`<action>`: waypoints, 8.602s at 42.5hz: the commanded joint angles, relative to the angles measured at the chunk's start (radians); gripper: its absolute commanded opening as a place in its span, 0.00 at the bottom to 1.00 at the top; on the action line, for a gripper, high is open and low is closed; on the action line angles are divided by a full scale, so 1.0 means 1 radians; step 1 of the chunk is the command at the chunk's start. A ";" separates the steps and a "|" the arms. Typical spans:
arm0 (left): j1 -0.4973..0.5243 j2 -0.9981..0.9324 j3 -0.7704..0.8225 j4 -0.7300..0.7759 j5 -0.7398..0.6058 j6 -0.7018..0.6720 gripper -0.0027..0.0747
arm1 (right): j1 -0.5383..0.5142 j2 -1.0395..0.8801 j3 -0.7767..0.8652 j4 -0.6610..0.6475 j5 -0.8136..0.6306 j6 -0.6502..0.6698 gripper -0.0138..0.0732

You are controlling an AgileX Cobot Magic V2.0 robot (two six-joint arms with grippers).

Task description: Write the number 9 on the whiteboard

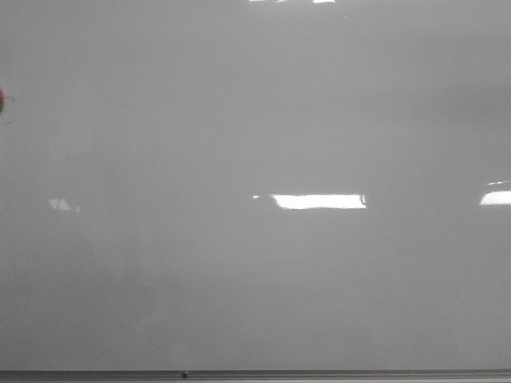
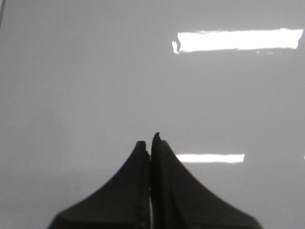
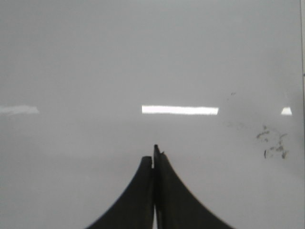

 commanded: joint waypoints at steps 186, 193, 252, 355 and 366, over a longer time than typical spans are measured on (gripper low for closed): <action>-0.849 1.036 -0.542 -0.235 0.542 0.803 0.04 | 0.696 0.809 -0.400 0.496 0.338 -0.876 0.79; -0.849 1.036 -0.542 -0.235 0.542 0.803 0.04 | 0.696 0.825 -0.411 0.527 0.315 -0.876 0.66; -0.429 0.557 -0.253 -0.151 0.390 0.386 0.59 | 0.334 0.451 -0.117 0.349 0.057 -0.431 0.08; -0.383 0.520 -0.205 -0.245 0.324 0.559 0.59 | 0.393 1.017 -0.302 0.355 0.055 -0.537 0.08; -0.524 0.677 -0.326 -0.490 0.418 0.855 0.59 | 0.470 0.806 -0.300 0.356 0.402 -0.781 0.08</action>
